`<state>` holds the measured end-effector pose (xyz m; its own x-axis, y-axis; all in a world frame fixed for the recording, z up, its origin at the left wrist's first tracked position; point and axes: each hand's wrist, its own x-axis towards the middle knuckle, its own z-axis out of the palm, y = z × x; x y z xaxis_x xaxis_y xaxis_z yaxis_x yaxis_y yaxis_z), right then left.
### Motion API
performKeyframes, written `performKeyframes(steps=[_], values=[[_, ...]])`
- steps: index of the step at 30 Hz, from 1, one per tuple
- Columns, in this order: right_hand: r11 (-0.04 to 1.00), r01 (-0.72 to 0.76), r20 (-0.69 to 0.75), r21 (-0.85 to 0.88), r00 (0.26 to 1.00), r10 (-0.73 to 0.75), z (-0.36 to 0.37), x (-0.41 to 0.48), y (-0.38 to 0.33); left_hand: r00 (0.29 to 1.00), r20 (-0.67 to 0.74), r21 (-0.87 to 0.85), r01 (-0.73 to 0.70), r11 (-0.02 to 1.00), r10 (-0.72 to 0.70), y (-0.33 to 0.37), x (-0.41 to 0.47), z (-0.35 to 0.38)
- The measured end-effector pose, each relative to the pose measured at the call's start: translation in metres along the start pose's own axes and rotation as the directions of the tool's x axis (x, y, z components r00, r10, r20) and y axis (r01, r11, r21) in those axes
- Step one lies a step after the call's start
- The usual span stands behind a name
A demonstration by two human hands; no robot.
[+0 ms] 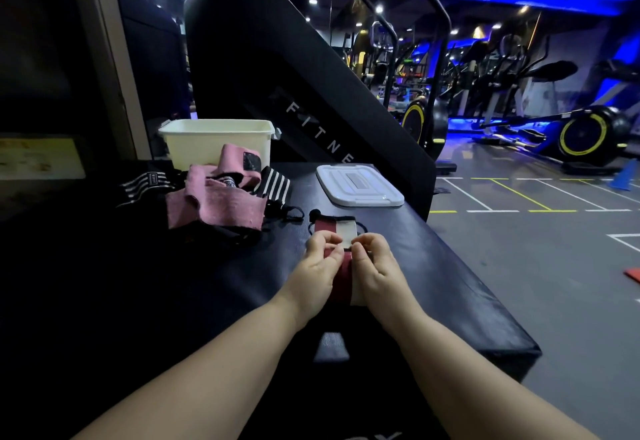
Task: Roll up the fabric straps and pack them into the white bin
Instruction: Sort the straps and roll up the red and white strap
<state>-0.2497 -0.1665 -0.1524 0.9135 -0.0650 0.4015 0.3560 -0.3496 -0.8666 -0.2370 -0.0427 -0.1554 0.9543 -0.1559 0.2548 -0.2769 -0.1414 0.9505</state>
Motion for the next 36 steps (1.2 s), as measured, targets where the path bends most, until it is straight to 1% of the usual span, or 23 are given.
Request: performKeyframes(steps=[3,5,7,11,14,16,18,22,24,26,29,31,33,36], values=[[0.996,-0.033,0.078,0.085,0.997,0.027,-0.006,-0.002,-0.002,1.000,0.005,-0.060,-0.022,0.998,0.022,0.002,-0.002,0.000],[0.992,-0.051,0.113,0.118,0.993,0.038,-0.008,-0.004,-0.005,0.999,-0.004,-0.060,-0.043,0.997,0.043,0.001,-0.001,0.000],[0.996,-0.039,0.092,0.079,0.995,0.031,-0.006,-0.002,-0.005,1.000,0.001,-0.060,-0.025,0.998,0.025,0.002,0.000,0.000],[0.998,0.004,-0.007,-0.059,1.000,-0.005,0.004,0.001,0.000,1.000,-0.016,-0.022,0.023,0.999,-0.023,0.008,-0.002,0.000],[0.996,0.006,-0.020,-0.091,1.000,-0.008,0.005,0.001,-0.003,0.996,-0.083,0.083,0.023,0.996,-0.016,0.007,0.001,0.000],[0.996,0.002,-0.024,-0.094,1.000,-0.005,0.004,0.001,-0.005,0.995,-0.096,0.098,0.027,0.995,-0.018,0.005,0.000,0.000],[0.997,-0.011,-0.026,-0.082,1.000,0.009,0.003,0.000,-0.005,0.998,-0.069,0.111,0.015,0.994,-0.007,0.004,-0.005,-0.004],[0.996,-0.089,-0.043,-0.023,0.995,0.088,0.001,0.003,-0.006,0.996,0.071,0.189,-0.068,0.980,0.056,0.005,-0.016,-0.012],[0.992,-0.129,-0.045,0.006,0.991,0.129,-0.001,0.005,-0.006,0.994,0.089,0.215,-0.087,0.973,0.069,0.006,-0.015,-0.011],[0.986,-0.150,-0.014,0.074,0.988,0.151,-0.004,0.003,-0.003,0.995,0.059,0.230,-0.093,0.969,0.081,0.006,-0.013,-0.007],[0.977,-0.117,0.106,0.176,0.989,0.100,-0.011,-0.005,0.001,0.995,-0.057,0.252,-0.061,0.966,0.077,0.005,-0.011,-0.003],[0.986,-0.082,0.165,0.145,0.985,0.057,-0.013,-0.008,0.002,0.988,-0.144,0.254,-0.014,0.967,0.052,0.007,-0.010,-0.003],[0.999,-0.021,0.139,0.047,0.990,0.014,-0.010,-0.008,0.001,0.981,-0.185,0.251,-0.008,0.968,0.056,0.008,-0.008,-0.003],[0.999,0.027,0.051,-0.018,0.998,-0.026,-0.003,-0.008,-0.003,0.986,-0.148,0.237,-0.040,0.971,0.077,0.008,-0.009,-0.004]])
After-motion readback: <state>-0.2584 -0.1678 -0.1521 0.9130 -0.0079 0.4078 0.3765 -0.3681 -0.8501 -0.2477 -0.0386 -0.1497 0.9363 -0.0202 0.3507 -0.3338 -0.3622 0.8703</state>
